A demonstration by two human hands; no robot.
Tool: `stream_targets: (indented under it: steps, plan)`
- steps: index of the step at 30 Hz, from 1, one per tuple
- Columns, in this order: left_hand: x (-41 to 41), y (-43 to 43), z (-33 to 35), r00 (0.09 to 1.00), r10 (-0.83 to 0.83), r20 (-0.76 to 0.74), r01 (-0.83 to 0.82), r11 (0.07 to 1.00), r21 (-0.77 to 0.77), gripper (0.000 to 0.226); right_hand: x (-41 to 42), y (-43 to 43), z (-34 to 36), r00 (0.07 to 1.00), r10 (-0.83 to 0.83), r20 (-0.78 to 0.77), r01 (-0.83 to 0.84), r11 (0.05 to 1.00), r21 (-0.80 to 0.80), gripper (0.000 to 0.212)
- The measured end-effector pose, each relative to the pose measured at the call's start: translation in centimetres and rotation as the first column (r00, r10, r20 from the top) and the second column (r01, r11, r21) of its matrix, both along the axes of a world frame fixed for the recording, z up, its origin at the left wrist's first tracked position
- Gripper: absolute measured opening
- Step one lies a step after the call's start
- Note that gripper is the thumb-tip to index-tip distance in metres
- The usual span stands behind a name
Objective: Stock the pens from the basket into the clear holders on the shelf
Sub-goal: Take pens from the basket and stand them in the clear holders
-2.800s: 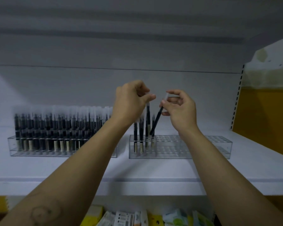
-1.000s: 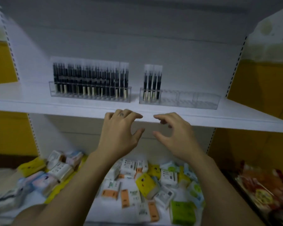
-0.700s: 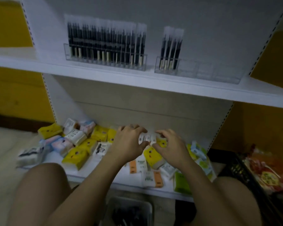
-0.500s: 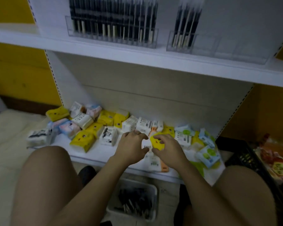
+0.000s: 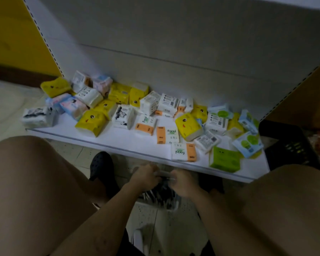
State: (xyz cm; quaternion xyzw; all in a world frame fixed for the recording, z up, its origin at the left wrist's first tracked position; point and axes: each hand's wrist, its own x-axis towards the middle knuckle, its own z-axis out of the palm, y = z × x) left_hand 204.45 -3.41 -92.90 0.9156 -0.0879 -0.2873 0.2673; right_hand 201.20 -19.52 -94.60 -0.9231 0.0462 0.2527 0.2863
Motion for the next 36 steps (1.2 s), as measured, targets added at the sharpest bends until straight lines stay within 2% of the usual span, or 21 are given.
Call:
stream_targets:
  steps: [2,7,10,13,16,19,21,24,28,31,34,36]
  plan:
    - [0.2,-0.3,-1.0,0.999,0.001,-0.035,-0.001,1.000,0.010,0.035,-0.1,-0.1,-1.2,0.999,-0.002,-0.046,0.002,1.000,0.006,0.015]
    - [0.2,-0.6,-5.5,0.977,-0.049,-0.208,0.070,0.993,0.096,0.032,0.3,-0.8,-4.4,0.984,0.037,-0.175,-0.043,0.999,-0.030,0.034]
    - [-0.4,-0.7,-8.4,0.960,-0.001,-0.282,0.038,0.991,0.127,0.025,0.3,-1.4,-6.7,0.969,0.048,-0.241,-0.059,0.998,-0.037,0.033]
    - [-0.8,-2.0,-11.2,0.939,0.013,-0.343,0.027,0.993,0.114,0.023,0.4,-2.8,-8.4,0.949,0.018,-0.313,-0.025,1.000,-0.018,0.015]
    - [-1.4,-3.3,-13.9,0.915,-0.006,-0.403,0.044,0.995,0.085,0.027,0.6,-3.7,-8.8,0.928,0.030,-0.372,-0.032,0.999,0.000,0.025]
    - [-1.7,-3.6,-15.4,0.930,-0.052,-0.364,0.090,0.992,0.090,0.029,0.7,-4.1,-8.0,0.941,0.005,-0.339,0.008,0.999,0.039,0.027]
    - [-1.6,-3.3,-16.5,0.929,-0.076,-0.363,0.126,0.986,0.114,0.030,0.5,-3.6,-8.2,0.919,-0.023,-0.393,0.059,0.995,0.080,0.024]
    - [-0.9,-3.0,-17.2,0.893,-0.138,-0.428,0.228,0.960,0.165,0.031,0.5,-2.8,-9.3,0.899,-0.092,-0.428,0.119,0.992,0.036,0.041]
    - [-0.4,-3.4,-17.1,0.853,-0.225,-0.472,0.379,0.888,0.261,0.036,0.2,-1.9,-12.0,0.871,-0.046,-0.488,0.043,0.999,-0.018,0.027]
    - [-1.4,-3.4,-17.8,0.884,-0.261,-0.387,0.393,0.863,0.316,0.050,0.7,-1.0,-12.5,0.880,-0.030,-0.474,0.025,1.000,-0.016,0.014]
    - [-1.9,-3.2,-18.0,0.897,-0.275,-0.345,0.392,0.856,0.336,0.061,1.3,-0.2,-12.9,0.872,-0.042,-0.488,0.042,0.999,-0.012,0.025]
    - [-2.1,-3.2,-18.0,0.899,-0.246,-0.364,0.371,0.869,0.328,0.057,1.6,0.3,-13.0,0.863,-0.034,-0.504,0.030,0.999,-0.016,0.028]
